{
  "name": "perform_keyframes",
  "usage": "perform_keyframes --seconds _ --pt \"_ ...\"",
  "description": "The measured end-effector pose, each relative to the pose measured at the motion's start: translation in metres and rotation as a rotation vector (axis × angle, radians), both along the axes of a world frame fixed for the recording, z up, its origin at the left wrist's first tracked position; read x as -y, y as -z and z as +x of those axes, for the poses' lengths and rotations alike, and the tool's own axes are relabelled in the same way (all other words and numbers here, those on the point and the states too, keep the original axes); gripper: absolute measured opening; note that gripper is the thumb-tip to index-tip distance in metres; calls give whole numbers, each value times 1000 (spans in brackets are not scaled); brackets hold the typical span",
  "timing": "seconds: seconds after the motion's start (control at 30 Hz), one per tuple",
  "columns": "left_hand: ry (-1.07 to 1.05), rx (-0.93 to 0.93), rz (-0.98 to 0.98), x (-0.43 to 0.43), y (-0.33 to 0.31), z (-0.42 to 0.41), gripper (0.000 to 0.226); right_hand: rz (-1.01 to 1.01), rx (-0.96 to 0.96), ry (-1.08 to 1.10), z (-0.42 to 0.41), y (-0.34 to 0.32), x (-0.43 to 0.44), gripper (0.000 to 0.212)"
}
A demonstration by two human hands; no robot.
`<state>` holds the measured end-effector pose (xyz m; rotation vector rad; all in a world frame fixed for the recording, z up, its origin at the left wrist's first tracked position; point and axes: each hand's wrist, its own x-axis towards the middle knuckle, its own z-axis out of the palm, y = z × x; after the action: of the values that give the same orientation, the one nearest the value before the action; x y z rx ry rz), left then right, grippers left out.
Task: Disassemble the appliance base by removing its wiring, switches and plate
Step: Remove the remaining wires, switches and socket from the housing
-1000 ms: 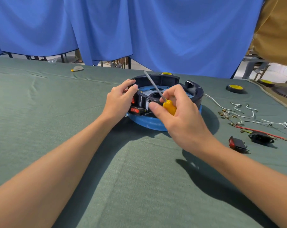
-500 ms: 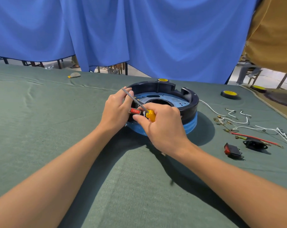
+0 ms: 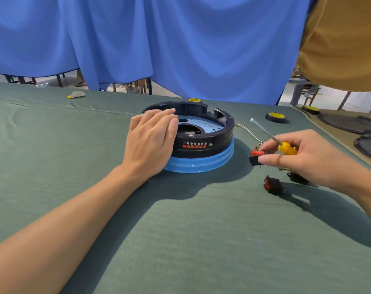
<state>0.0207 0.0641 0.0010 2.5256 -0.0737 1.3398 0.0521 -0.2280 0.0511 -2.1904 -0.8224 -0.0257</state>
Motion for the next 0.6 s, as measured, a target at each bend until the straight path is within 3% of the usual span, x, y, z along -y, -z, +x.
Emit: perform_keyframes --seconds 0.13,0.4,0.6 --pt "13 -20 -18 1 2 0 39 -153 -36 -115 5 5 9 17" --pt "-5 -21 -28 1 2 0 40 -298 -96 -221 12 6 2 8" --pt "-9 -21 -29 0 3 0 41 -380 -22 -137 17 8 -10 14"
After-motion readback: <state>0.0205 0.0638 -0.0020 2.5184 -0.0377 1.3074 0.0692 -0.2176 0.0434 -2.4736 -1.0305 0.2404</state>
